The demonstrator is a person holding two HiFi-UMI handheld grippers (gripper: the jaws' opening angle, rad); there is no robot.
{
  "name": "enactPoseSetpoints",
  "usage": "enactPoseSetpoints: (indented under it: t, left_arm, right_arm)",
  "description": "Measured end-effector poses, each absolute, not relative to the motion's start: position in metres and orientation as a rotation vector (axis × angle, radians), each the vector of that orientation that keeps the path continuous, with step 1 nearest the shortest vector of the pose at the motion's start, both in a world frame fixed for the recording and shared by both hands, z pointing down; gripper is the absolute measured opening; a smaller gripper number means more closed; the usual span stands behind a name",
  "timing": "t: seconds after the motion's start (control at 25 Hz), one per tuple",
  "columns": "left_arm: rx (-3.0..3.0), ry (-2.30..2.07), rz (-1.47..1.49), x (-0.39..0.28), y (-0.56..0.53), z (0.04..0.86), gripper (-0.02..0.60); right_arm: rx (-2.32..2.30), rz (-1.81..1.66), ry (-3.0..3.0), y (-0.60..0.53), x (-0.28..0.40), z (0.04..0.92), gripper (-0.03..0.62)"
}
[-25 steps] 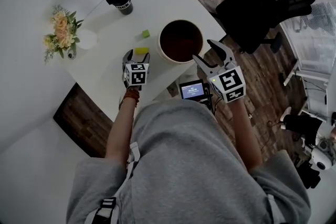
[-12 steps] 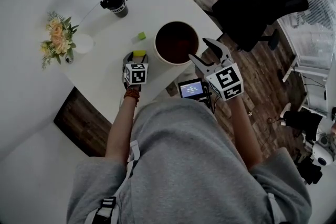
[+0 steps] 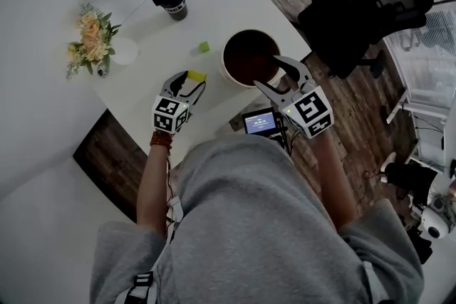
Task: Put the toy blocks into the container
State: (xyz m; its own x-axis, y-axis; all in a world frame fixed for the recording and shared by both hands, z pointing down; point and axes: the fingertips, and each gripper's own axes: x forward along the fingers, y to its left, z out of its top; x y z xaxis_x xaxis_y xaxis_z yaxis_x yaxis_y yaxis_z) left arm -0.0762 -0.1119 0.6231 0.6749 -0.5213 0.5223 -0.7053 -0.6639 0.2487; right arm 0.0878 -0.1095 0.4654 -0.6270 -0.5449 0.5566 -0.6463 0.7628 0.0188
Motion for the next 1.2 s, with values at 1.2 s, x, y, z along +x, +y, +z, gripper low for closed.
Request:
enactPoseSetpoints:
  t: [1.2]
  left_arm:
    - [2.948,-0.671,0.485,-0.004,-0.102,0.477,0.268]
  right_arm:
    - [0.839,0.085,-2.607,-0.083,0.052,0.432,0.245]
